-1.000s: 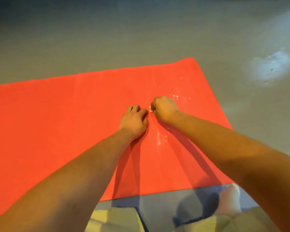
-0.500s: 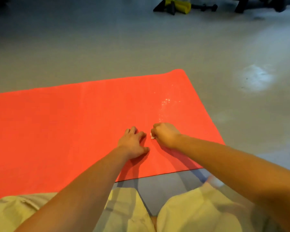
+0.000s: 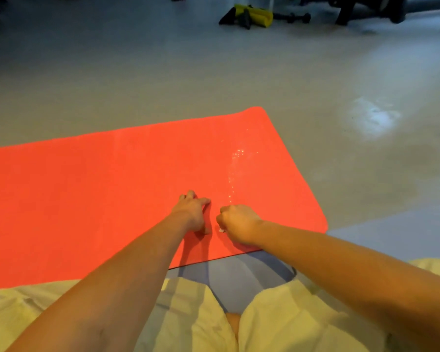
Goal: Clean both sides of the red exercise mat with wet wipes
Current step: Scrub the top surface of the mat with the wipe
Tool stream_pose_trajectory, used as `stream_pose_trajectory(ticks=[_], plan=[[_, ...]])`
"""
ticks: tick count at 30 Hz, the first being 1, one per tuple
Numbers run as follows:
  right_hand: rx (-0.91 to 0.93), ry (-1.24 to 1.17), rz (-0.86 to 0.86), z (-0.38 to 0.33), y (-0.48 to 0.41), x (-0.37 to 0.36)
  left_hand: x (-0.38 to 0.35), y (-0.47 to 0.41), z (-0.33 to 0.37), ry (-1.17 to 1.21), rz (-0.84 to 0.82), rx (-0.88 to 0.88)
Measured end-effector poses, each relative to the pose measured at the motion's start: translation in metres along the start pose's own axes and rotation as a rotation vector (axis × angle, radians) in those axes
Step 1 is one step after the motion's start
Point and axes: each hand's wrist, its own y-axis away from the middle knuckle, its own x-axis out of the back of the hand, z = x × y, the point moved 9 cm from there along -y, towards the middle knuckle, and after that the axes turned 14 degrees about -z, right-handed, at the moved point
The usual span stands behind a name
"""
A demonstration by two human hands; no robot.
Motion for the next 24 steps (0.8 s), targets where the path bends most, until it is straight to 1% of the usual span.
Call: stream_pose_trajectory(ticks=[2, 5, 8, 11, 14, 17, 19, 21, 24], plan=[[-0.031, -0.049, 0.015, 0.008, -0.006, 0.007, -0.003, -0.001, 0.000, 0.009, 0.016, 0.004], [-0.131, -0.125, 0.060, 0.025, -0.031, 0.029, -0.005, -0.001, -0.002, 0.012, 0.033, 0.002], [-0.194, -0.117, 0.086, 0.034, -0.050, 0.044, -0.004, -0.002, -0.002, 0.015, 0.036, -0.002], [-0.167, -0.151, 0.088, 0.035, -0.047, 0.037, -0.003, -0.002, -0.001, 0.001, 0.037, 0.003], [-0.073, -0.174, 0.061, 0.021, -0.026, 0.017, -0.002, -0.004, -0.002, 0.003, 0.048, 0.011], [0.093, -0.042, -0.004, -0.012, 0.012, -0.015, -0.002, -0.006, -0.002, -0.009, 0.047, 0.018], [0.140, -0.012, -0.048, -0.020, 0.029, -0.029, -0.003, -0.008, -0.002, -0.010, 0.040, 0.020], [0.111, -0.066, -0.055, -0.013, 0.027, -0.024, -0.003, -0.008, -0.002, -0.005, 0.040, 0.022], [-0.018, -0.126, 0.026, 0.009, 0.005, 0.003, -0.007, -0.009, -0.001, -0.012, 0.035, 0.014]])
